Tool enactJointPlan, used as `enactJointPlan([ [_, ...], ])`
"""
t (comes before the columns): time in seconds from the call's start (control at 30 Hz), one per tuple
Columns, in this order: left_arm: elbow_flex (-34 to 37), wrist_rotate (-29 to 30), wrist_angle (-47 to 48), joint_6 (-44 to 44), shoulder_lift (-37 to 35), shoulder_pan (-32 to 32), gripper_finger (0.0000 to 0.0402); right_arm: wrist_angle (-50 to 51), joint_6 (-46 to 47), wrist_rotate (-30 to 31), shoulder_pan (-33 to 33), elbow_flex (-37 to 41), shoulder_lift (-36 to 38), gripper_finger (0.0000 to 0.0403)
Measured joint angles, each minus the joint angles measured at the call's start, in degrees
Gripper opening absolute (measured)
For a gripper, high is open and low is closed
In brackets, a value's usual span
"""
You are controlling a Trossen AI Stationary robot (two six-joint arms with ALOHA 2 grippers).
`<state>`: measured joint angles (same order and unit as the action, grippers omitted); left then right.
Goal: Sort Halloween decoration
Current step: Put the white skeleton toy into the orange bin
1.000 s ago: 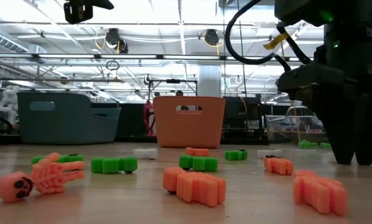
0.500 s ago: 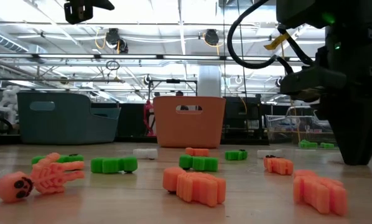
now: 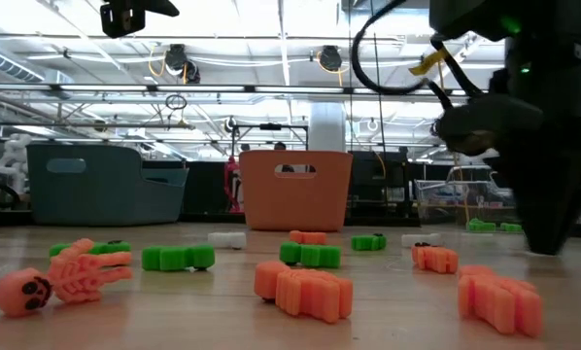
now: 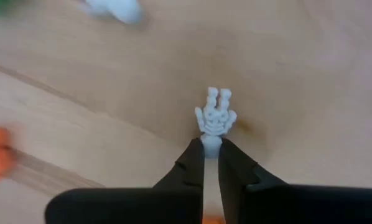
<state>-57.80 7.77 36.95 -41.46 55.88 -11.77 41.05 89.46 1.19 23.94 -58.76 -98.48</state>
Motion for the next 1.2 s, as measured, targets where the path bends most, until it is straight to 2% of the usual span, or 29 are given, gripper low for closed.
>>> enactJointPlan([
  [0.37, 0.0, 1.7, 0.0, -0.1, 0.0, 0.0, 0.0116, -1.2, -8.4, -0.9, 0.0, -0.1, 6.6, 0.0001],
  [0.67, 0.0, 3.8, 0.0, -0.1, 0.0, 0.0, 0.0116, -3.4, -16.9, 0.7, -0.5, -0.1, 17.3, 0.0],
  [0.97, 0.0, 7.5, -0.1, 3.1, 0.3, 0.1, 0.0116, -1.7, -38.7, 0.7, -4.2, -0.2, 27.5, 0.0],
  [1.2, 0.0, 7.6, -0.6, 2.8, 0.3, 0.1, 0.0116, -0.7, -57.1, 0.3, -8.7, -0.2, 33.0, 0.0],
])
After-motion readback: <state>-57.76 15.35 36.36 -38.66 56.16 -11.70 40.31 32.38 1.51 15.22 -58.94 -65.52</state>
